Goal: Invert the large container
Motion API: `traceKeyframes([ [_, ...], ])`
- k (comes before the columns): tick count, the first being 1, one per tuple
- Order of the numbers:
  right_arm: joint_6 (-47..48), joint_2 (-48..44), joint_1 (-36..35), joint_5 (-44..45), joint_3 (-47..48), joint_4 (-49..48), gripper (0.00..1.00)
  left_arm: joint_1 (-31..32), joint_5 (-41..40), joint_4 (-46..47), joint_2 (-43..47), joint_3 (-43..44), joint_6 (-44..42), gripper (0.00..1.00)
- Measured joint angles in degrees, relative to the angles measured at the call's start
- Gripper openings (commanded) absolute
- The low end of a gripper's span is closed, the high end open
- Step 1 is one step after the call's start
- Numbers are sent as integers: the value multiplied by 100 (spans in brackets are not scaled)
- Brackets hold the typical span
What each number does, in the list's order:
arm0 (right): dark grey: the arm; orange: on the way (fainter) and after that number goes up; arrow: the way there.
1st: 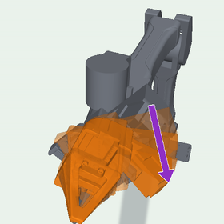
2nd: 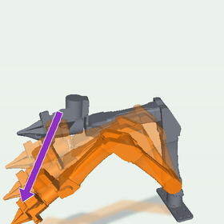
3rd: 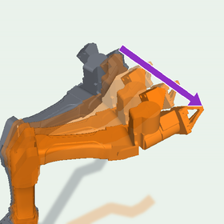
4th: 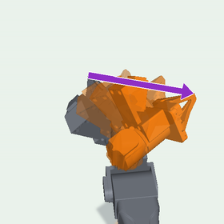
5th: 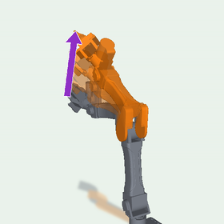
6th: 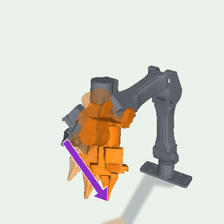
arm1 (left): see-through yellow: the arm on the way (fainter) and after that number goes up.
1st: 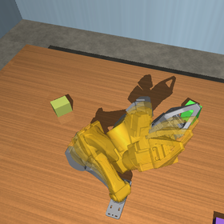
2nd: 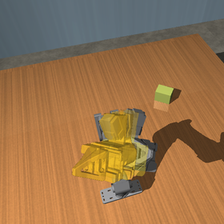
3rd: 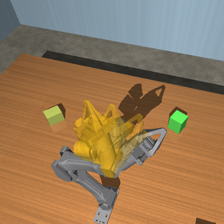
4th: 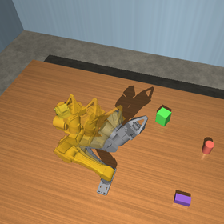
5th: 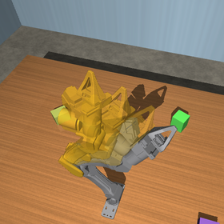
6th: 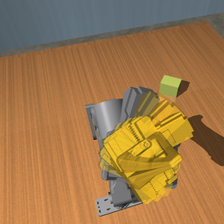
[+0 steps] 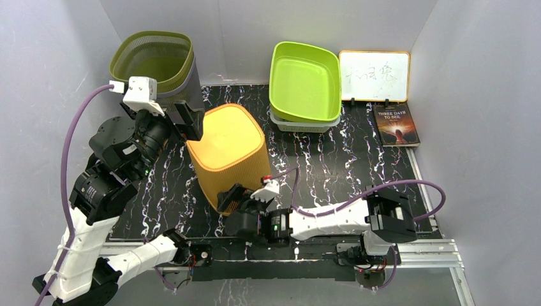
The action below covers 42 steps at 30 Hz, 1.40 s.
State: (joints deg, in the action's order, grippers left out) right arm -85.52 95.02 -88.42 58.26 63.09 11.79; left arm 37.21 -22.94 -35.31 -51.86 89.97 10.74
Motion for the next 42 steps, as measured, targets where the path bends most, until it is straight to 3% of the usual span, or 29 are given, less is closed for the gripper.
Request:
traceKeyframes([
  [5, 442, 138, 848, -413, 26, -258, 98, 0, -2, -81, 105, -22, 9, 98],
  [12, 1786, 470, 1987, -1121, 339, -1032, 98, 0, -2, -120, 273, -151, 46, 99],
  [21, 3121, 1233, 2603, -1711, 1174, -1950, 98, 0, 2, -125, 280, -160, 48, 98],
  [29, 4024, 2260, 3040, -1803, 2726, -2199, 98, 0, 28, -125, 306, -212, 79, 98],
  [42, 5180, 3676, 4157, -2658, 4358, -2562, 98, 0, 138, -79, 247, -317, 79, 98],
])
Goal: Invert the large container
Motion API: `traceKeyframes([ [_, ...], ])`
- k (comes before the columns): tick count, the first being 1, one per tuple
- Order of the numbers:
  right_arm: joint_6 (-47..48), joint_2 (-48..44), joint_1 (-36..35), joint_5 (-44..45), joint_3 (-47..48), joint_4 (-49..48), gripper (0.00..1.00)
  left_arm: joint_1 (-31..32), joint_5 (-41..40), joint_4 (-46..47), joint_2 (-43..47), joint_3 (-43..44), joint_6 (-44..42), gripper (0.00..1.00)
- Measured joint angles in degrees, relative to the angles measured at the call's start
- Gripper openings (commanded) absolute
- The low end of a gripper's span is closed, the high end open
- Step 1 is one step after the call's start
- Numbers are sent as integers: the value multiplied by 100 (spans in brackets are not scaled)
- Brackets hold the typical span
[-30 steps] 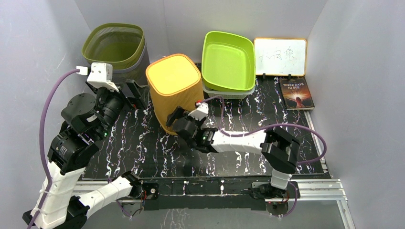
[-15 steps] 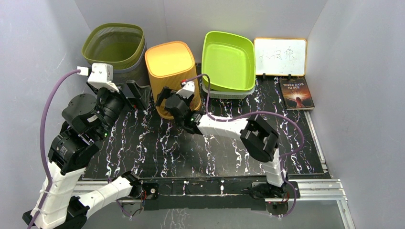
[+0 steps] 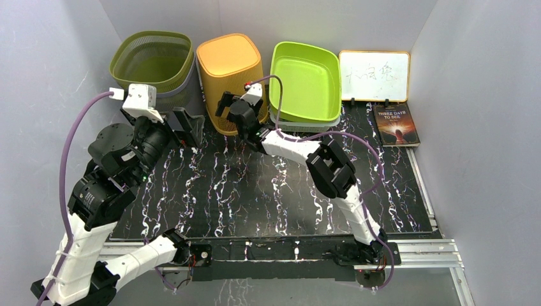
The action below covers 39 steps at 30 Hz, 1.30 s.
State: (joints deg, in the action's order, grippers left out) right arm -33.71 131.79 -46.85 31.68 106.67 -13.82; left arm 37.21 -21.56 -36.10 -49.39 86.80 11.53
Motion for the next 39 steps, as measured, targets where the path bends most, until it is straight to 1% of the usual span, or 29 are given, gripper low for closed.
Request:
traceKeyframes([
  [7, 527, 577, 426, -645, 717, -146, 98, 0, 17, 22, -101, -144, -13, 99],
  [16, 942, 1123, 719, -1237, 1703, -107, 98, 0, 11, 136, -175, -321, -42, 98],
  [18, 973, 1132, 800, -1346, 1690, -63, 98, 0, -9, 138, -210, -328, -61, 98],
  [21, 975, 929, 881, -1528, 1209, -190, 98, 0, -31, 173, -273, -328, -90, 98],
  [25, 988, 417, 933, -1735, 90, -369, 98, 0, -37, 273, -341, -348, -107, 98],
  [29, 1086, -146, 933, -1777, -817, -448, 98, 0, -42, 341, -339, -444, -109, 98],
  [34, 1165, -1069, 870, -1762, -1847, -601, 98, 0, -122, 352, -494, -446, -153, 98],
  [37, 1257, -1749, 778, -1703, -2413, -664, 98, 0, -319, 350, -706, -382, -278, 98],
  [39, 1309, -2151, 710, -1705, -2629, -654, 98, 0, -503, 354, -929, -275, -433, 98],
])
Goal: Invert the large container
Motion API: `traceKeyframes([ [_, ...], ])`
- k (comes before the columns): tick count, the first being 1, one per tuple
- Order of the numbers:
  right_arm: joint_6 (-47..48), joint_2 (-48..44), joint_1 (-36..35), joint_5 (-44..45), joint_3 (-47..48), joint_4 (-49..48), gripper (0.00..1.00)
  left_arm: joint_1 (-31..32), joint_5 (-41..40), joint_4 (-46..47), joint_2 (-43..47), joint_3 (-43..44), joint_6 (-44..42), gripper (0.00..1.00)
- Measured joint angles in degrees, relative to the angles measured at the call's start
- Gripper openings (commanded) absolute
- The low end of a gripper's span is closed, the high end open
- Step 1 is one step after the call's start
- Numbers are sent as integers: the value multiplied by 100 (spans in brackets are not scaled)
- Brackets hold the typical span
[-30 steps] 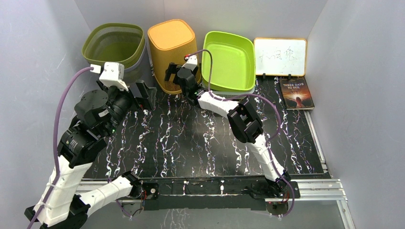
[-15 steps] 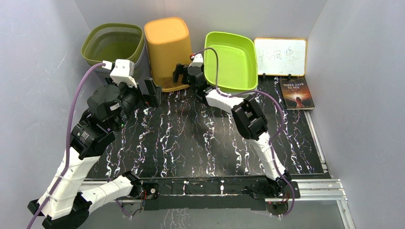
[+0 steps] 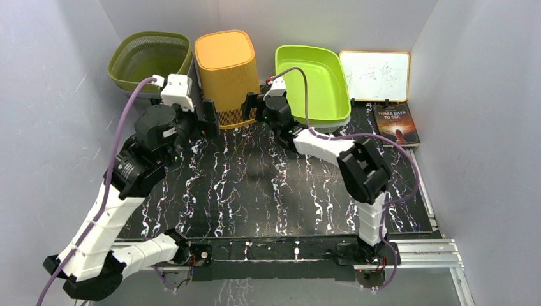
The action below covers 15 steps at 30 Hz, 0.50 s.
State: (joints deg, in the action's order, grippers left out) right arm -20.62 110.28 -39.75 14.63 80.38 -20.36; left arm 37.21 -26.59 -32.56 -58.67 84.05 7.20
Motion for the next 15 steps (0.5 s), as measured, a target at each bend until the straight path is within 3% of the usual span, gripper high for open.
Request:
traceKeyframes([
  [4, 96, -662, -111, -87, -203, 142, 98, 0, -369, 44, -525, 376, -439, 90],
  [9, 103, -1768, -216, -125, -883, 481, 98, -101, -658, 192, -1462, 1399, -1123, 85],
  [12, 87, -2387, -219, -13, -1165, 931, 98, -647, -186, 157, -2090, 2216, -1231, 78],
  [15, 81, -2826, -219, 146, -1294, 1410, 98, -1604, 481, 15, -2695, 2887, -1180, 70],
])
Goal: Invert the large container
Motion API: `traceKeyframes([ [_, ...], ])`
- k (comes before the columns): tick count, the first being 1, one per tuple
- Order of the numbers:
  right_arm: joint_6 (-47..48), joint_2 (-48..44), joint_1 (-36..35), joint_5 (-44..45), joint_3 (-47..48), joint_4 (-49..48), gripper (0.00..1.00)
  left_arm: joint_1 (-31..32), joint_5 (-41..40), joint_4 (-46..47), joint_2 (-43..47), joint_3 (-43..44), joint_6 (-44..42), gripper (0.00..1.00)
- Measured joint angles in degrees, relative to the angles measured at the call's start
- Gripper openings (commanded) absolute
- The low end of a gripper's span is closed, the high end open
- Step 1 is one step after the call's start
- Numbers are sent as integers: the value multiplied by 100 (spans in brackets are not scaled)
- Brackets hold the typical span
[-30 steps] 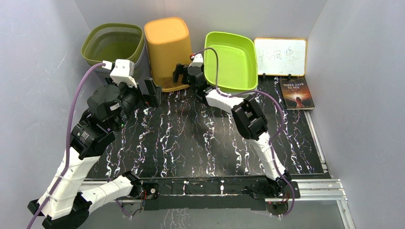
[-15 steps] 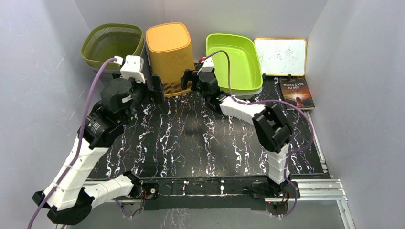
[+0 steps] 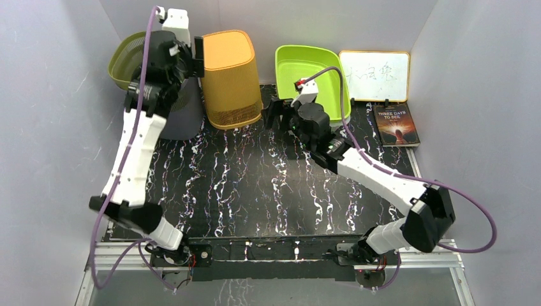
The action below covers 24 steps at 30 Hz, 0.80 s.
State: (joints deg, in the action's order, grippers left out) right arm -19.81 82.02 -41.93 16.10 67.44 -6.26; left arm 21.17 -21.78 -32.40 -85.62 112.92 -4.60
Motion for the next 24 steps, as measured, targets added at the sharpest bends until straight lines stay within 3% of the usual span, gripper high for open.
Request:
traceKeyframes([
  [5, -17, -603, 0, 258, -417, 614, 98, -1187, 1123, -284, -981, 636, 168, 66],
  [9, -33, -1040, 0, 509, -837, 960, 98, -1707, 2059, -468, -1537, 654, 313, 64],
  [16, -50, -1451, 0, 824, -1025, 1193, 98, -1895, 2927, -496, -1692, 533, 337, 60],
  [24, -109, -1440, 0, 887, -1217, 1257, 98, -1963, 2997, -426, -1659, 437, 208, 54],
])
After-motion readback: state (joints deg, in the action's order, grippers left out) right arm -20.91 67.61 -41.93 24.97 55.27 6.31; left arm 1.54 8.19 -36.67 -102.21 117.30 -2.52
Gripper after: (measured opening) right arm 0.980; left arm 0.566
